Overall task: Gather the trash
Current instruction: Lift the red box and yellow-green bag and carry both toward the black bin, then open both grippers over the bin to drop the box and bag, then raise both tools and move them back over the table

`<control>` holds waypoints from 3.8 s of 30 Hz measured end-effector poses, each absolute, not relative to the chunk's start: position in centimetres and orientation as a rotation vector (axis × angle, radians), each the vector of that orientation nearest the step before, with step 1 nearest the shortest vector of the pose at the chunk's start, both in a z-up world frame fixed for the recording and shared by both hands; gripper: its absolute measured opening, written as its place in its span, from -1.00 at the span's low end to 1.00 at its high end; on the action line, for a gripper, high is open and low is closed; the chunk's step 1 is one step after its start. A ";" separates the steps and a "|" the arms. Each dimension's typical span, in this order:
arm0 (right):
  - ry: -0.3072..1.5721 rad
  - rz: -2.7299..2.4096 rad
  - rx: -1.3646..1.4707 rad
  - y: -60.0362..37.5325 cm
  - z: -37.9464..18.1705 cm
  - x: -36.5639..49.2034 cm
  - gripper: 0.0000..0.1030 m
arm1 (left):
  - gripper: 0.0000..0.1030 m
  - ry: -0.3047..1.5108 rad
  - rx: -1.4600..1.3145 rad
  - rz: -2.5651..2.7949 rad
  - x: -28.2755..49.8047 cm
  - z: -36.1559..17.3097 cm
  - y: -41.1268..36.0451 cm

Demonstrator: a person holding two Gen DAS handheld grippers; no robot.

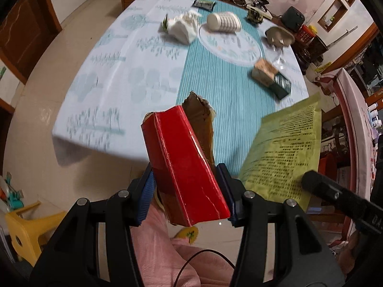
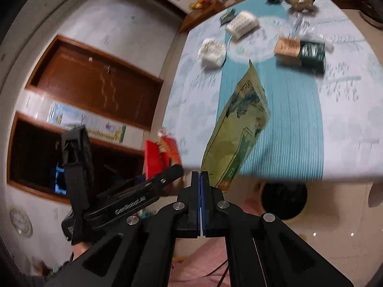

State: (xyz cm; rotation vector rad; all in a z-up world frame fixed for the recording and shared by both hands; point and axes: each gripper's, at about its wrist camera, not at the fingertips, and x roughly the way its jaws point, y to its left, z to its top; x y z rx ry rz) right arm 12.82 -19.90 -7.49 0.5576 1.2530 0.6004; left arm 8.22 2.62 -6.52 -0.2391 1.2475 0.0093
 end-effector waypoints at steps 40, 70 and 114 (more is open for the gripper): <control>1.834 0.316 0.701 -18.3 -58.8 6.5 -0.99 | -0.09 1.644 -0.026 -0.154 1.9 -46.9 0.2; 1.673 0.088 0.574 -22.8 -61.1 8.2 -0.01 | 0.43 1.575 0.050 -0.099 5.8 -51.2 -2.8; 0.954 -0.009 0.288 -20.4 -5.2 7.1 -0.01 | 0.43 1.064 -0.008 -0.307 9.0 -0.9 1.0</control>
